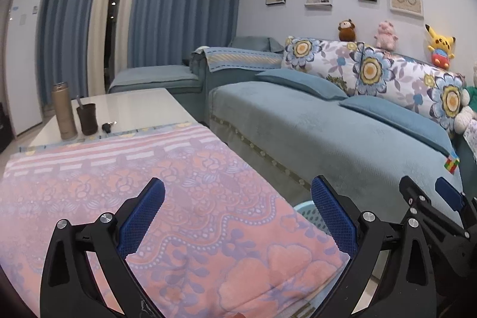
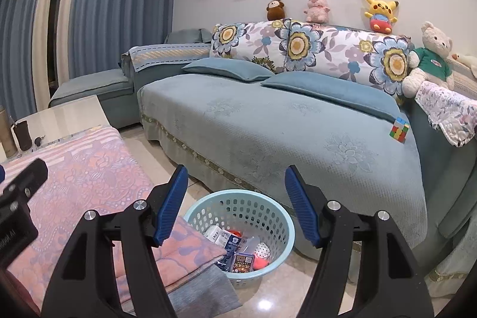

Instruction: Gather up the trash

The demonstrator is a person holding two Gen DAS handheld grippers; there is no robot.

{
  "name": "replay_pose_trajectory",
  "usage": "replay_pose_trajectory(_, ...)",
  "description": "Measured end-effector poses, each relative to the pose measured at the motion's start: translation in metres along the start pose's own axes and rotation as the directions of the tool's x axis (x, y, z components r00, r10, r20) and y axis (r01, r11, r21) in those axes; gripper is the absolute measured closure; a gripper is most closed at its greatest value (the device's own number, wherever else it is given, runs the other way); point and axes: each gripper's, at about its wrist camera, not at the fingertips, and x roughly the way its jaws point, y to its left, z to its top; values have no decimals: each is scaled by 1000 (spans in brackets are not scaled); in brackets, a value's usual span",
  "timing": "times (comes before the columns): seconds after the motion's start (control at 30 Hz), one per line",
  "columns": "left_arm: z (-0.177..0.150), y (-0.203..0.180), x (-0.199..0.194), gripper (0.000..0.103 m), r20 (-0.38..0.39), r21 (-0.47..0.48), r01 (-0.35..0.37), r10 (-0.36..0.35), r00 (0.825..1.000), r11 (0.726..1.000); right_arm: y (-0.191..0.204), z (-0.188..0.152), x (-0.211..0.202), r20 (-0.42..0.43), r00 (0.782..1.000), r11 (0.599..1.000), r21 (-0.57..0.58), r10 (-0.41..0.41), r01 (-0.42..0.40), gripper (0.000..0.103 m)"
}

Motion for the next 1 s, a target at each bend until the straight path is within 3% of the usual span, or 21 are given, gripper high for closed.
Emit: replay_pose_trajectory(1.0, 0, 5, 4, 8, -4, -6, -21, 21, 1000, 1000, 0, -1, 7, -29, 999, 1000, 11, 16, -16, 37)
